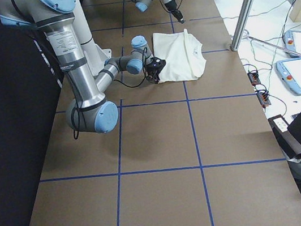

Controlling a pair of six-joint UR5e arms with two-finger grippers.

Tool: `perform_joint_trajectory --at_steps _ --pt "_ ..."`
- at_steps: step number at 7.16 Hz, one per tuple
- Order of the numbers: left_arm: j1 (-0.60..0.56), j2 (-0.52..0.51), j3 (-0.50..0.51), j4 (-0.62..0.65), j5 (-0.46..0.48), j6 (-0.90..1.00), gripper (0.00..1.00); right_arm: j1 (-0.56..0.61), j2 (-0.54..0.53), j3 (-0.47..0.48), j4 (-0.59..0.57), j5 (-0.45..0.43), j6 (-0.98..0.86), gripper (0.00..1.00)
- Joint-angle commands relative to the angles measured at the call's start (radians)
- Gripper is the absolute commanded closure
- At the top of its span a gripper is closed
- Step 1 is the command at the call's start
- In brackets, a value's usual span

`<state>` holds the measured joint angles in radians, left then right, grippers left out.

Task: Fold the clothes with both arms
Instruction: 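Grasp the folded corner with the right gripper and swing the shirt around, then release the shirt and bring both grippers to its long edges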

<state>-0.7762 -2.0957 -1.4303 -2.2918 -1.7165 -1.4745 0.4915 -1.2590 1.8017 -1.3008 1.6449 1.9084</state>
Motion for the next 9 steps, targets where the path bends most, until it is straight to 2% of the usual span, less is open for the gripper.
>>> perform_joint_trajectory --at_steps 1,2,3,4,5,6,7,8,9 --pt "0.0 -0.003 -0.002 0.0 -0.002 -0.003 0.44 -0.013 -0.081 0.165 -0.012 0.042 0.001 1.0" --pt "0.0 -0.003 -0.013 0.0 -0.005 -0.015 0.44 -0.016 -0.167 0.312 -0.014 0.222 0.001 1.0" --pt "0.003 -0.003 -0.015 0.0 -0.008 -0.017 0.44 -0.049 -0.253 0.42 -0.012 0.368 0.001 1.0" --pt "0.008 -0.001 -0.037 0.003 -0.011 -0.017 0.44 -0.107 -0.295 0.491 -0.011 0.454 0.003 1.0" --pt "0.009 0.012 -0.083 0.003 -0.059 -0.017 0.45 -0.191 -0.292 0.507 -0.011 0.501 0.026 1.0" --pt "0.009 0.043 -0.154 0.014 -0.172 -0.036 0.45 -0.296 -0.295 0.501 -0.011 0.462 0.05 0.12" --pt "0.011 0.054 -0.204 0.018 -0.245 -0.12 0.43 -0.333 -0.296 0.499 -0.012 0.366 0.072 0.0" --pt "0.032 0.083 -0.243 0.018 -0.291 -0.179 0.37 -0.306 -0.293 0.501 -0.014 0.346 0.098 0.0" --pt "0.085 0.13 -0.304 0.02 -0.291 -0.228 0.3 -0.244 -0.287 0.504 -0.012 0.346 0.112 0.0"
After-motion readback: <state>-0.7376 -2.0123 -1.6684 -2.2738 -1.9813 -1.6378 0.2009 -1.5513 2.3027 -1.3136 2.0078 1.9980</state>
